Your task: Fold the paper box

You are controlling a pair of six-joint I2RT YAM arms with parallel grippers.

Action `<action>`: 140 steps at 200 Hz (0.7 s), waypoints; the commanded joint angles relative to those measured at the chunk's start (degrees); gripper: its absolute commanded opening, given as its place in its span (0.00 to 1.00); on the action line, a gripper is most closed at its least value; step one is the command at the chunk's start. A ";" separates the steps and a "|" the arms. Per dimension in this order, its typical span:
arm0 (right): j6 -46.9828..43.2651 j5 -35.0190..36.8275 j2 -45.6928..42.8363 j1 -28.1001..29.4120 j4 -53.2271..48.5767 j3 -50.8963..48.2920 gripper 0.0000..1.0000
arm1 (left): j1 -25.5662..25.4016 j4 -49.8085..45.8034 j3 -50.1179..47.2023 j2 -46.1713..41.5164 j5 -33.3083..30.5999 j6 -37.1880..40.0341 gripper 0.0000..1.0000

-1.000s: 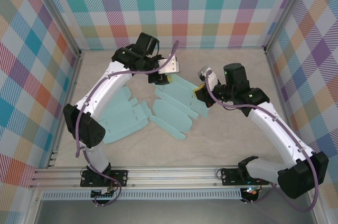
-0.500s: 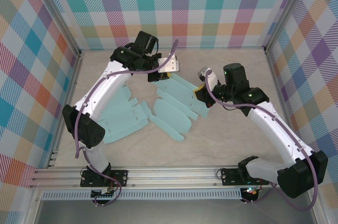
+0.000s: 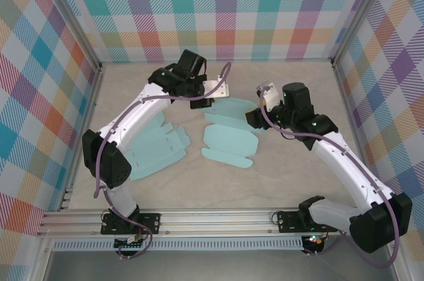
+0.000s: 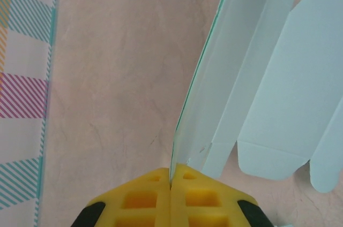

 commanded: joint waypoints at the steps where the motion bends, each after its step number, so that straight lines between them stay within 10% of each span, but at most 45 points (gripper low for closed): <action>1: 11.32 10.45 -5.66 -0.88 2.84 -1.86 0.64 | -1.53 9.46 -3.52 -2.72 -6.52 -4.82 0.00; 26: 22.11 14.50 -8.74 -5.74 -1.70 -1.96 0.79 | -3.92 10.58 -4.94 -1.50 -10.53 -6.20 0.00; 140: 34.20 -2.95 -6.79 -23.23 -1.28 -9.69 0.80 | -13.07 17.06 -11.03 1.96 -24.06 -12.01 0.00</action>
